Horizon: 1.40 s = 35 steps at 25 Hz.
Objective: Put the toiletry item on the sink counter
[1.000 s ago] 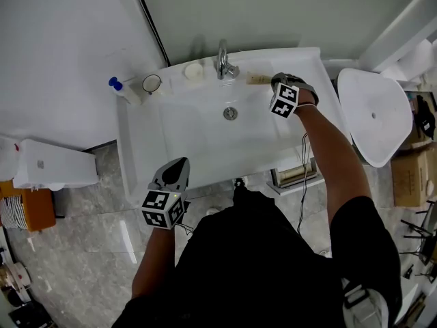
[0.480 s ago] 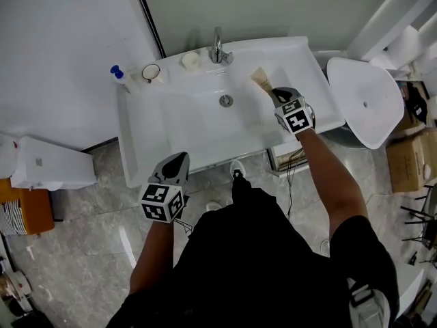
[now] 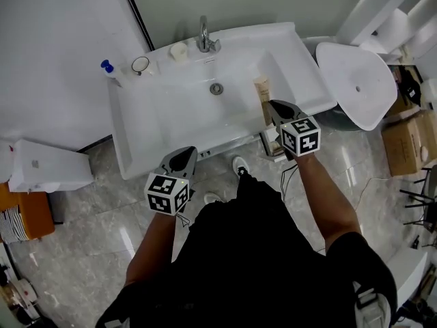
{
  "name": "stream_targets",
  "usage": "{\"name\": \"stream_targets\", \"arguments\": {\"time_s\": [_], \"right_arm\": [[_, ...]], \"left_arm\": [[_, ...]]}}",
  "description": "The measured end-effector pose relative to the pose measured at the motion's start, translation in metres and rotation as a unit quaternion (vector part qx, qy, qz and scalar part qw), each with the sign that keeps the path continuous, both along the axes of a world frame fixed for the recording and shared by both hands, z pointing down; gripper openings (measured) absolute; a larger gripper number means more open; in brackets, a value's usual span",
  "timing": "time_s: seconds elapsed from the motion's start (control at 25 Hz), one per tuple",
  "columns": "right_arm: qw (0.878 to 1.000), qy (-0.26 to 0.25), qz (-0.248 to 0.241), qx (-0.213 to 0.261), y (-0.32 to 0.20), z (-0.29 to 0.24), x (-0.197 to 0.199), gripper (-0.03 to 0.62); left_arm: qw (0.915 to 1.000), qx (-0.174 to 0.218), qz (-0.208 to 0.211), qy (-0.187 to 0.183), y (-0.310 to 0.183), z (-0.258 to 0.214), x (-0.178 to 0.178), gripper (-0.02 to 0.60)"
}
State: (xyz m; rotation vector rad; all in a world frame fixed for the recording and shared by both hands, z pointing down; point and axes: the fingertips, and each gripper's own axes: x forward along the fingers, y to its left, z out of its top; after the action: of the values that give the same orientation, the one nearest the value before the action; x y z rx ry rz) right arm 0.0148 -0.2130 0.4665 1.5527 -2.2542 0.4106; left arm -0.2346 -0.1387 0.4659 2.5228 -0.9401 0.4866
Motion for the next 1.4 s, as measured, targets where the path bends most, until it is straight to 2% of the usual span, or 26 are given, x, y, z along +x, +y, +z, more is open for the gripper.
{"name": "stream_targets", "arguments": {"time_s": [0.24, 0.4, 0.56, 0.8, 1.12, 1.24, 1.4], "right_arm": [[0.999, -0.040, 0.003, -0.005, 0.029, 0.007, 0.003, 0.009], [0.997, -0.078, -0.004, -0.025, 0.033, 0.020, 0.011, 0.009], [0.995, -0.085, -0.033, -0.033, 0.032, 0.024, 0.021, 0.009], [0.993, -0.066, -0.085, -0.041, 0.038, 0.035, 0.053, 0.008], [0.988, -0.058, -0.129, -0.065, 0.047, 0.061, 0.087, 0.008], [0.984, -0.027, -0.166, -0.061, 0.054, 0.073, 0.092, 0.009], [0.972, 0.046, -0.226, -0.049, 0.068, 0.094, 0.105, 0.008]], "left_arm": [[1.0000, 0.002, -0.001, -0.002, 0.007, 0.002, 0.017, -0.003], [0.9998, 0.004, -0.003, -0.019, 0.017, 0.009, 0.034, -0.003], [0.9994, -0.006, -0.032, -0.016, 0.021, 0.014, 0.054, -0.004], [0.9983, 0.001, -0.056, -0.017, 0.029, 0.015, 0.101, -0.003], [0.9944, -0.017, -0.103, -0.019, 0.044, 0.029, 0.137, -0.004], [0.9927, -0.027, -0.116, -0.022, 0.049, 0.035, 0.149, -0.003], [0.9912, -0.030, -0.127, -0.022, 0.055, 0.042, 0.166, -0.003]]}}
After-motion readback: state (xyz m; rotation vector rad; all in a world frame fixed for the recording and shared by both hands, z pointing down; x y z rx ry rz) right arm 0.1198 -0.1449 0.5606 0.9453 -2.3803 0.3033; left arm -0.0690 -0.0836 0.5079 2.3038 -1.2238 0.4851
